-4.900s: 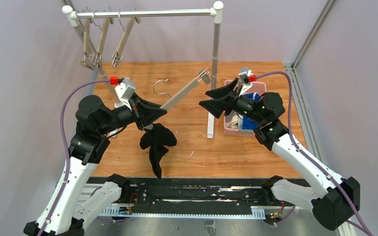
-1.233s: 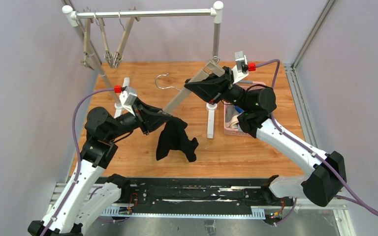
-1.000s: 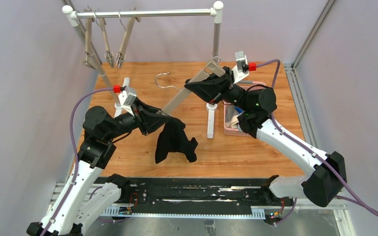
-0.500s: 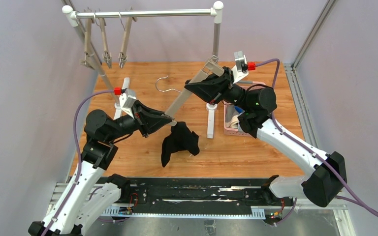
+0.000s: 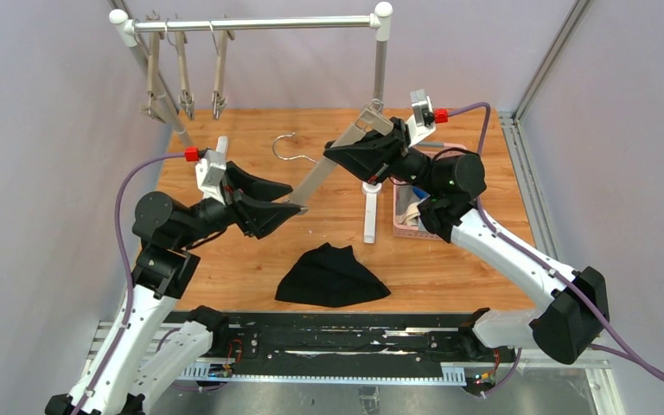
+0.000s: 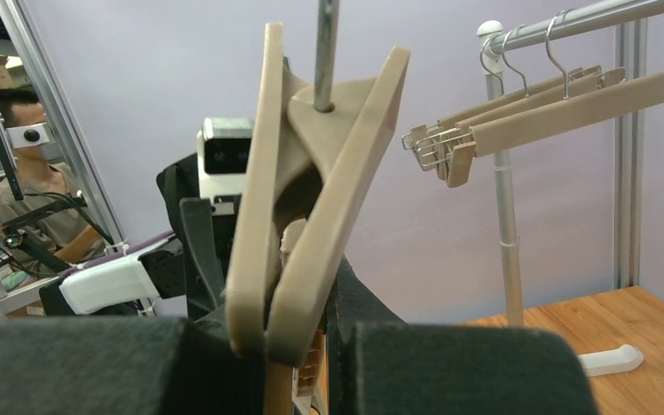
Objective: Remove the underwear clipped to the hanger
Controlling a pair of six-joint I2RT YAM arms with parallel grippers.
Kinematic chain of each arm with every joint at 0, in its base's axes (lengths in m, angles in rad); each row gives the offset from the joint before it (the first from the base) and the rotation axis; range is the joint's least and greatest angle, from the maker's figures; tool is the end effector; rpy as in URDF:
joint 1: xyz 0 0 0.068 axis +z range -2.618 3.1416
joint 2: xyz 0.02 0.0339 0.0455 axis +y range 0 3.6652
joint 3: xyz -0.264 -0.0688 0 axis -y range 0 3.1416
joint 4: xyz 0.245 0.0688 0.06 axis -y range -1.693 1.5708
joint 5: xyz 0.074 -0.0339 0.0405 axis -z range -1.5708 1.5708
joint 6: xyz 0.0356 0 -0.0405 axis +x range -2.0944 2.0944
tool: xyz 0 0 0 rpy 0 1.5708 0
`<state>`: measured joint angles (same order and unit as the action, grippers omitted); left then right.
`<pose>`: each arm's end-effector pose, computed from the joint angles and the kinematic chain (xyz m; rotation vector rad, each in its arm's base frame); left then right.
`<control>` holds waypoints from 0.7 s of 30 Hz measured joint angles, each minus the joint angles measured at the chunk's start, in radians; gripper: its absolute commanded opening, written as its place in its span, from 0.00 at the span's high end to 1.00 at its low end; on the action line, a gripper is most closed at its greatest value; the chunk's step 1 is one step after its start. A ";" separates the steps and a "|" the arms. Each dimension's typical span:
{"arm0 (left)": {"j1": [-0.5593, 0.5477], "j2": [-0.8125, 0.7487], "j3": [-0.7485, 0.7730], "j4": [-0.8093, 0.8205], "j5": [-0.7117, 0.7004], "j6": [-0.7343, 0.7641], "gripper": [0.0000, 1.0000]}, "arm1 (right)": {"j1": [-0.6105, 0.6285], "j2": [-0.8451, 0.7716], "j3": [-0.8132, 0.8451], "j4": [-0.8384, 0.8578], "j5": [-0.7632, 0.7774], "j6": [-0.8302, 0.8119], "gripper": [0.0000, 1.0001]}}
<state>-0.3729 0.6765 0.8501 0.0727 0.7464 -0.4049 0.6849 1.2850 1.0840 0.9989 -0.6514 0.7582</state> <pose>0.1236 -0.0743 0.4046 0.6467 1.3409 -1.1289 0.1947 0.1869 0.4499 -0.6619 0.8598 1.5671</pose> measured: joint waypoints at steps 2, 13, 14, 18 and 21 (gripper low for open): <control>0.000 0.014 0.034 0.008 -0.002 -0.003 0.42 | 0.000 0.000 0.000 0.000 -0.001 0.000 0.99; 0.000 0.100 0.091 0.038 -0.001 -0.003 0.42 | 0.000 0.001 0.000 0.001 -0.004 0.001 0.99; 0.000 0.108 0.090 0.037 -0.001 -0.003 0.42 | 0.000 0.002 0.000 0.003 -0.004 0.001 0.99; 0.000 0.132 0.090 0.037 0.001 -0.003 0.46 | 0.000 0.006 0.000 0.007 -0.004 0.005 0.99; 0.000 0.139 0.090 0.037 0.016 -0.005 0.56 | 0.000 0.009 0.000 0.011 -0.004 0.006 0.99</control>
<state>-0.3729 0.8158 0.9405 0.1101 0.7620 -0.4095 0.6849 1.2942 1.0840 1.0103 -0.6552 0.7639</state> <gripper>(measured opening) 0.531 0.116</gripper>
